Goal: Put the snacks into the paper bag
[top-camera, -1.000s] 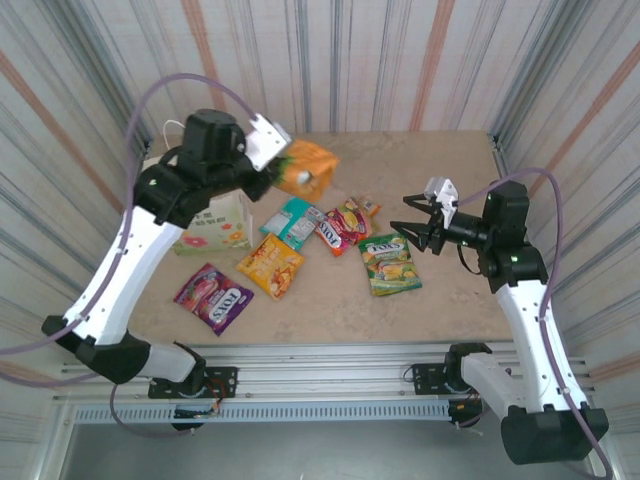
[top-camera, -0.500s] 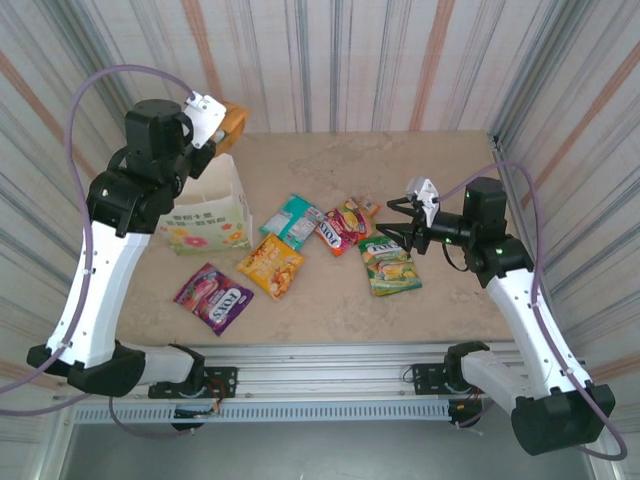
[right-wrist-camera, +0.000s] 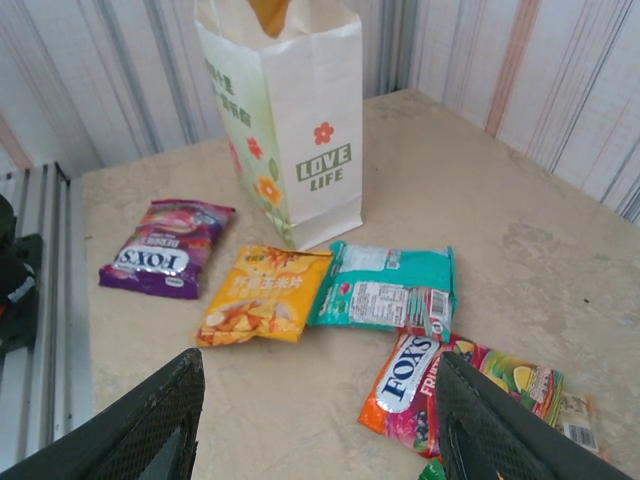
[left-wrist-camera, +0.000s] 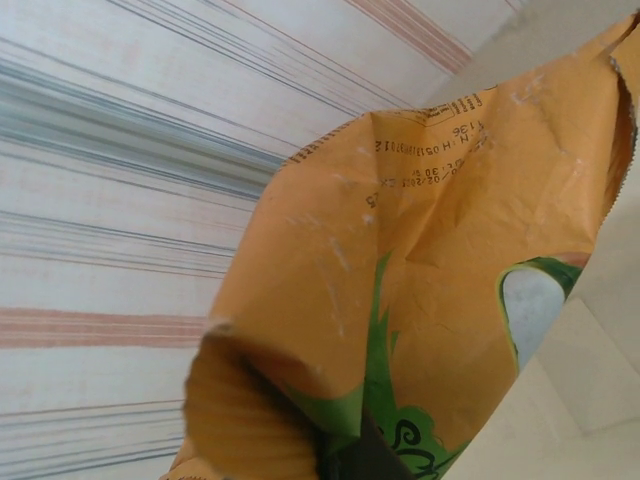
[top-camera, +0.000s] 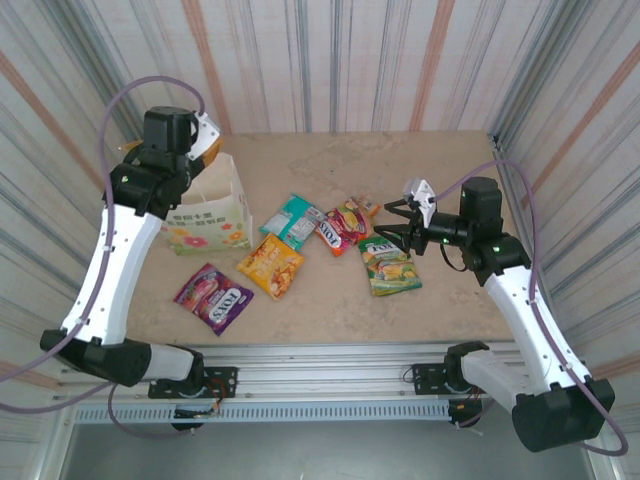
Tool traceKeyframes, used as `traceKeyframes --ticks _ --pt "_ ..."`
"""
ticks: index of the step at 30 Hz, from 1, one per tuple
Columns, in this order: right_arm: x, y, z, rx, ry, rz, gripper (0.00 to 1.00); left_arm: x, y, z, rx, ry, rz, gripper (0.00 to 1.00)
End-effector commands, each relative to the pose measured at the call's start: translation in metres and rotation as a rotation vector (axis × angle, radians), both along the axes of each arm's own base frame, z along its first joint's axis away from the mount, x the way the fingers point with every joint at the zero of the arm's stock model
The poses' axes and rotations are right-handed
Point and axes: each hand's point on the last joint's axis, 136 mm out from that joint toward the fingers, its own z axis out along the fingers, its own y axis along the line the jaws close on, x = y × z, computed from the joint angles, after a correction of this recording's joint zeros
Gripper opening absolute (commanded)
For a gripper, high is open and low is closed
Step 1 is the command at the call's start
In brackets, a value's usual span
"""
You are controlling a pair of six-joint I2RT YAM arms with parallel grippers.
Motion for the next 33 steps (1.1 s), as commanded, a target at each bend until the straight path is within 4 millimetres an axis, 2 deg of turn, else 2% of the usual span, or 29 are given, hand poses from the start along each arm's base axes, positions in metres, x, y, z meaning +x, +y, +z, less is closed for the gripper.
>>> traceKeyframes --ticks 1,3,7,9,14,19,25,29,33 --pt "0.001 0.003 -0.011 -0.011 0.042 0.009 0.62 0.002 0.006 -0.019 0.048 0.078 0.014 0.0" --pt "0.001 0.003 -0.013 -0.013 0.05 0.008 0.62 0.004 0.005 -0.027 0.045 0.105 0.021 0.06" --pt "0.001 0.002 -0.015 -0.016 0.058 0.006 0.62 0.005 0.004 -0.033 0.026 0.134 0.03 0.29" --pt "0.001 0.003 -0.015 -0.015 0.06 0.006 0.63 0.005 0.003 -0.034 0.014 0.139 0.032 0.37" --pt "0.004 0.003 -0.016 0.0 0.098 -0.008 0.64 0.006 -0.001 -0.024 -0.034 0.11 0.032 0.4" --pt "0.01 0.003 -0.019 0.014 0.167 -0.041 0.64 0.007 -0.023 -0.005 -0.134 0.053 -0.009 0.45" --pt "0.023 -0.004 -0.035 0.012 0.327 -0.157 0.64 0.003 -0.099 0.0 -0.278 0.037 -0.196 0.49" --pt "0.023 -0.01 -0.056 -0.038 0.457 -0.209 0.64 -0.005 -0.159 -0.007 -0.364 0.073 -0.334 0.52" --pt "0.025 -0.024 -0.083 -0.102 0.602 -0.33 0.65 -0.018 -0.219 -0.02 -0.536 0.143 -0.419 0.52"
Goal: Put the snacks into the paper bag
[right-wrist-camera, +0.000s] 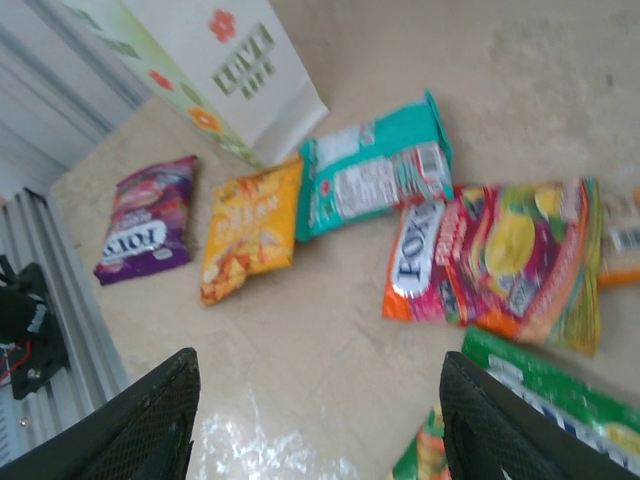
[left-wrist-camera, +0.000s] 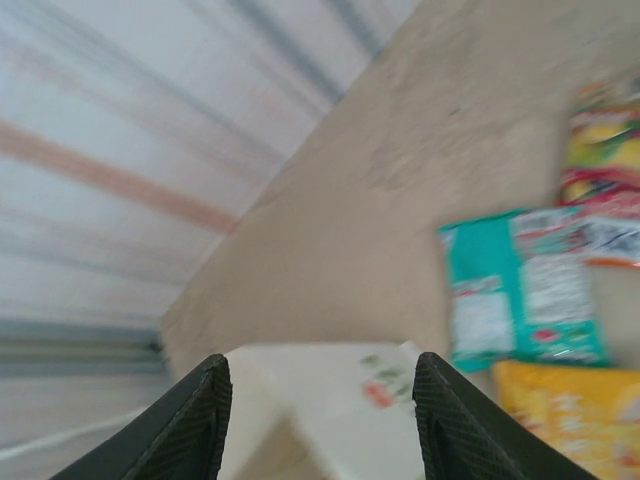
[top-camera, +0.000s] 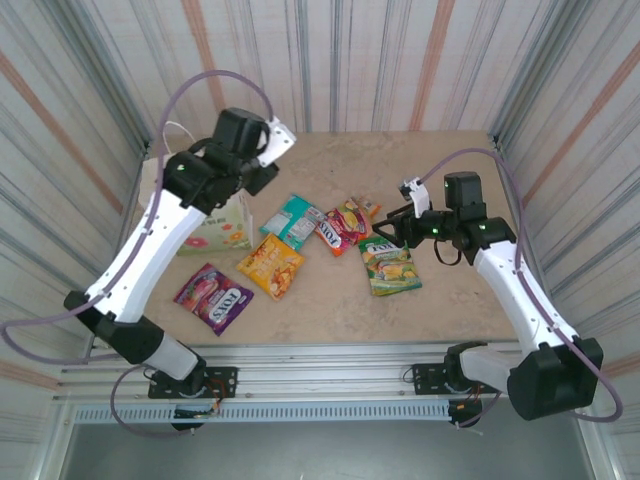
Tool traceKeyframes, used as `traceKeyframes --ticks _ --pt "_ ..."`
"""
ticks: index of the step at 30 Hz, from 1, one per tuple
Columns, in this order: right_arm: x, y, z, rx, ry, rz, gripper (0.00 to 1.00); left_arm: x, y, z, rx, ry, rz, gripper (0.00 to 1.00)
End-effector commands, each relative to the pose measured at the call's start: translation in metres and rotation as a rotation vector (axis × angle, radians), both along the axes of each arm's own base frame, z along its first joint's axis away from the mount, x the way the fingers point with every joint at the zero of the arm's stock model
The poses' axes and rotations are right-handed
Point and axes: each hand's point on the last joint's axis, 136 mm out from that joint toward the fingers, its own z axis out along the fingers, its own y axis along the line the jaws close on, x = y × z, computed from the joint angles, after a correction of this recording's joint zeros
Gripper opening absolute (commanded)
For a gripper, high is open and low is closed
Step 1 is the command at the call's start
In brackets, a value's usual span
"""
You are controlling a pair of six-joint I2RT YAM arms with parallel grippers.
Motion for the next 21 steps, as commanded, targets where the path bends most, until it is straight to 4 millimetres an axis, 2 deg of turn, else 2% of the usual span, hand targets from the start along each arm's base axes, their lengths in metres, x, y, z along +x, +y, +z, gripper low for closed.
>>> traceKeyframes --ticks 1,4,7,11,16,21 --pt "-0.003 -0.017 -0.026 -0.082 0.197 -0.144 0.65 -0.011 -0.053 -0.004 -0.229 0.08 -0.048 0.52" --pt "0.002 -0.035 -0.053 -0.125 0.353 -0.302 0.65 -0.018 -0.091 -0.03 -0.348 0.176 -0.051 0.53" --pt "-0.001 -0.045 -0.081 -0.099 0.55 -0.385 0.65 -0.026 -0.115 -0.064 -0.438 0.301 -0.023 0.53" --pt "0.0 -0.072 -0.121 -0.069 0.802 -0.529 0.61 -0.042 -0.149 -0.105 -0.584 0.506 0.022 0.5" --pt "0.006 -0.093 -0.15 -0.094 0.881 -0.612 0.62 -0.067 -0.199 -0.141 -0.715 0.677 0.018 0.49" --pt "0.005 -0.092 -0.168 -0.089 0.917 -0.624 0.62 -0.078 -0.223 -0.182 -0.823 0.858 0.143 0.48"
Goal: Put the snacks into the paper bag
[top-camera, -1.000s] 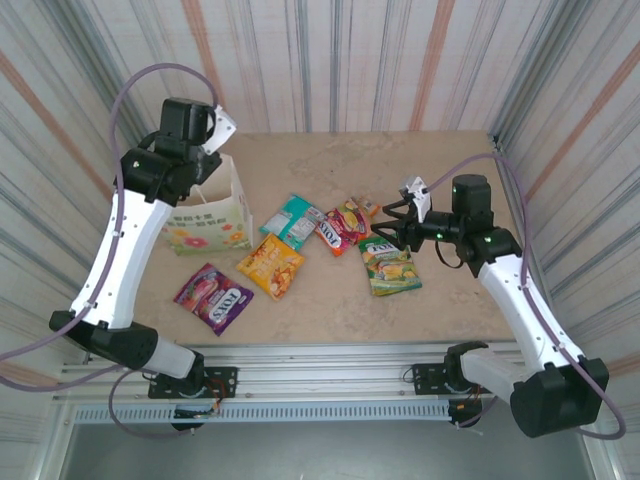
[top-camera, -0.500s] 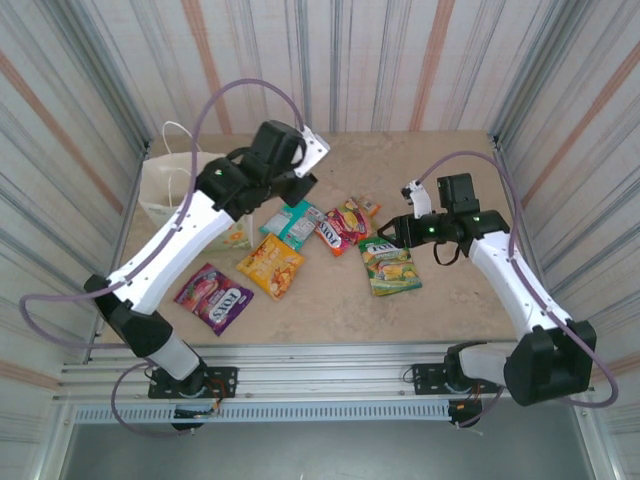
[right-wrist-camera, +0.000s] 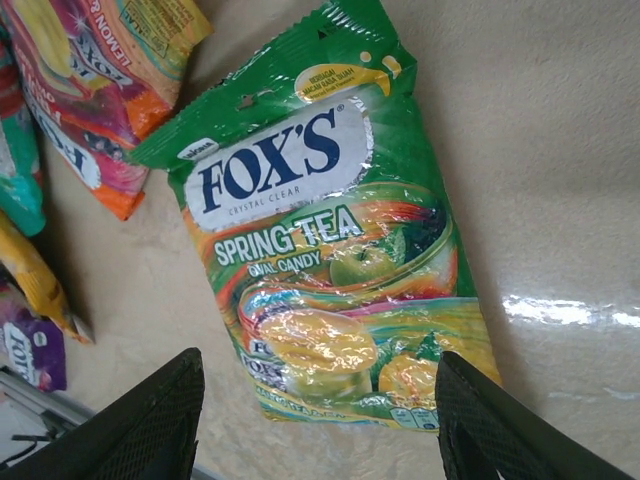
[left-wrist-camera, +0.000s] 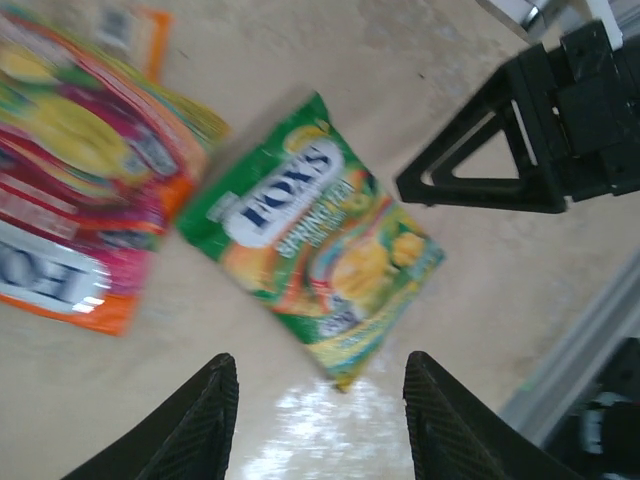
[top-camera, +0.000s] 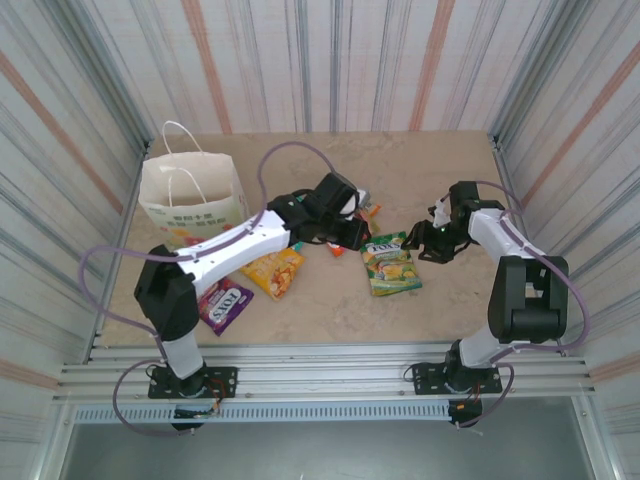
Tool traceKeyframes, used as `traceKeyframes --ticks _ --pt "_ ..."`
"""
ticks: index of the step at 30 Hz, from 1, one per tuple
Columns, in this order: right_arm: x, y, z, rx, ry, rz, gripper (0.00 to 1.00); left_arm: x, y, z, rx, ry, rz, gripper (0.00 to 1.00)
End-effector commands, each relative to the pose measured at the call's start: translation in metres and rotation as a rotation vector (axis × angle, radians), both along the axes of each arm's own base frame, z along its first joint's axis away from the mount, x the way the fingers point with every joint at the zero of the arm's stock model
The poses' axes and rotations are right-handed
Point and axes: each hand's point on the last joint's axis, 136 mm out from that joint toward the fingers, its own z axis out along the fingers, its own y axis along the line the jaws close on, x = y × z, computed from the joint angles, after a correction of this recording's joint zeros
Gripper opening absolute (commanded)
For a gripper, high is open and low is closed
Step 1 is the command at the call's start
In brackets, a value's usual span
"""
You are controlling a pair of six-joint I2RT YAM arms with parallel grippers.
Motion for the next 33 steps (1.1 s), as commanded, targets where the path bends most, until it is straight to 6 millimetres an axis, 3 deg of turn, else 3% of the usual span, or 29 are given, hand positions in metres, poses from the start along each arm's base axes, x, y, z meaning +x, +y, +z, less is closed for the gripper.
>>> traceKeyframes --ticks 1,5,11,17,22,27,33 --pt "-0.011 0.0 -0.019 -0.007 0.079 -0.034 0.62 -0.005 -0.022 -0.01 -0.124 0.165 0.095 0.49" --pt "-0.017 0.001 -0.031 -0.038 0.088 -0.032 0.62 -0.013 -0.032 -0.037 -0.105 0.234 0.118 0.5" --pt "-0.017 -0.001 -0.043 -0.025 0.092 -0.064 0.63 -0.013 -0.027 -0.071 -0.101 0.313 0.227 0.54" --pt "-0.015 0.011 -0.048 0.052 0.103 -0.057 0.62 -0.014 -0.028 -0.106 -0.134 0.416 0.305 0.55" --pt "-0.026 0.018 -0.051 0.068 0.126 -0.046 0.58 -0.013 -0.025 -0.131 -0.138 0.46 0.376 0.55" --pt "-0.035 0.023 -0.046 0.098 0.126 -0.055 0.58 -0.013 -0.026 -0.147 -0.155 0.506 0.401 0.55" --pt "-0.023 0.0 -0.023 0.022 0.04 -0.084 0.63 -0.012 -0.027 -0.155 -0.194 0.533 0.412 0.54"
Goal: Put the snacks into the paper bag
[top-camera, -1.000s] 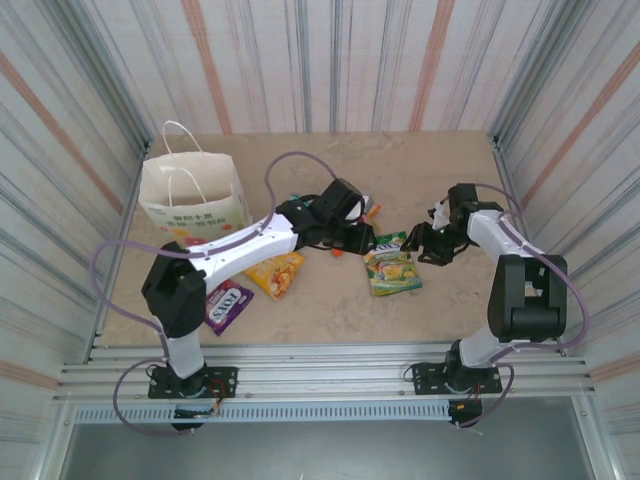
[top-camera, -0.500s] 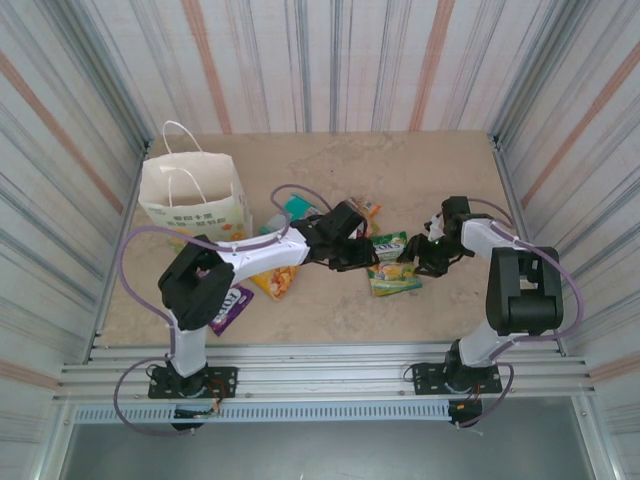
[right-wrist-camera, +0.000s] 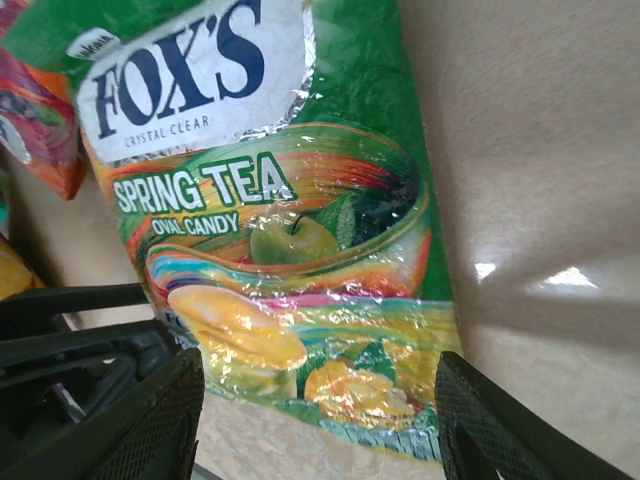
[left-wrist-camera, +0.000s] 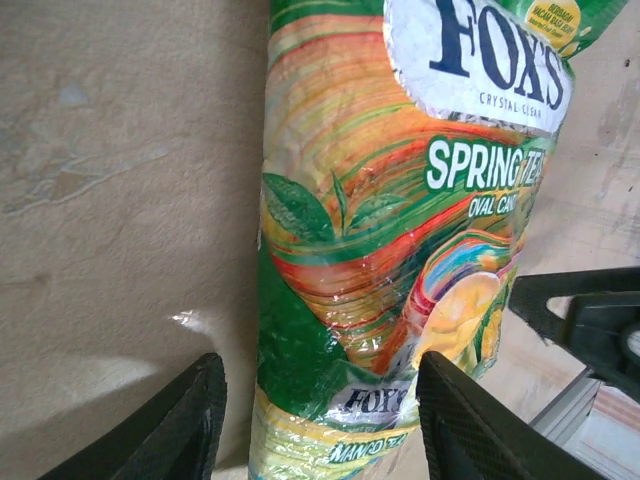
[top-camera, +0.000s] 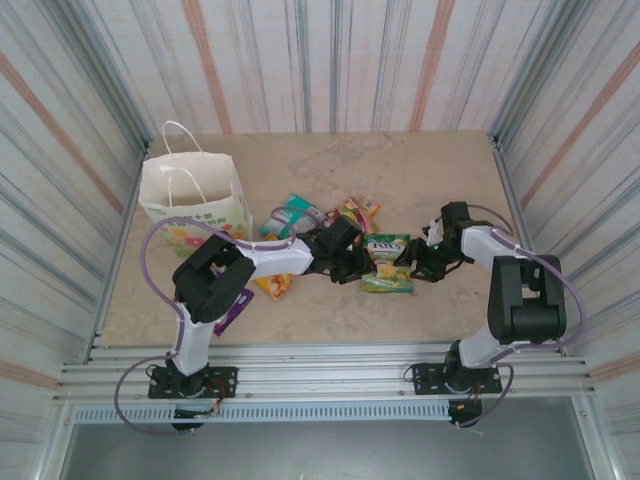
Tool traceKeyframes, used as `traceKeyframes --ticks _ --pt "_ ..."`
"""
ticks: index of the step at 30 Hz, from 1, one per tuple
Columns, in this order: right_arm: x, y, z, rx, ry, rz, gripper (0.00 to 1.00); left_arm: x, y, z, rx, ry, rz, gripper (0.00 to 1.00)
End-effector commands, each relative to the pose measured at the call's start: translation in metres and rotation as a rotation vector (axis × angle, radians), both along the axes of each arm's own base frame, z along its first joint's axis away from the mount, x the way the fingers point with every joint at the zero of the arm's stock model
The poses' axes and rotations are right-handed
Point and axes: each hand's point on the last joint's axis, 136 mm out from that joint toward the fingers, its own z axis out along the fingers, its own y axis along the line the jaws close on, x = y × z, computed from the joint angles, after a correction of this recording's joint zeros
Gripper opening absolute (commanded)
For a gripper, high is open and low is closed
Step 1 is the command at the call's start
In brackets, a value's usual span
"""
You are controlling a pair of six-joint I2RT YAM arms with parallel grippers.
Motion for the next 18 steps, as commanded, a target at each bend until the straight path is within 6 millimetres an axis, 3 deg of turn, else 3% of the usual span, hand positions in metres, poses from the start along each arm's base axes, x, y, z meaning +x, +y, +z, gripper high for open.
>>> traceKeyframes --ticks 1,12,16,17,18 --pt "0.007 -0.015 0.013 -0.049 -0.029 -0.028 0.62 0.003 -0.002 -0.009 -0.041 0.029 0.036 0.53" --pt "0.009 -0.004 -0.018 -0.022 0.05 0.009 0.49 0.008 -0.008 -0.025 -0.108 0.081 0.06 0.51" --pt "0.005 0.003 -0.026 0.026 0.072 0.007 0.37 0.009 -0.014 -0.021 -0.141 0.08 0.052 0.5" --pt "0.004 0.006 -0.027 0.039 0.078 0.009 0.36 0.008 -0.014 -0.032 -0.13 0.094 0.048 0.5" --pt "0.005 0.008 -0.027 0.049 0.079 0.009 0.36 0.008 -0.016 -0.031 -0.141 0.093 0.042 0.49"
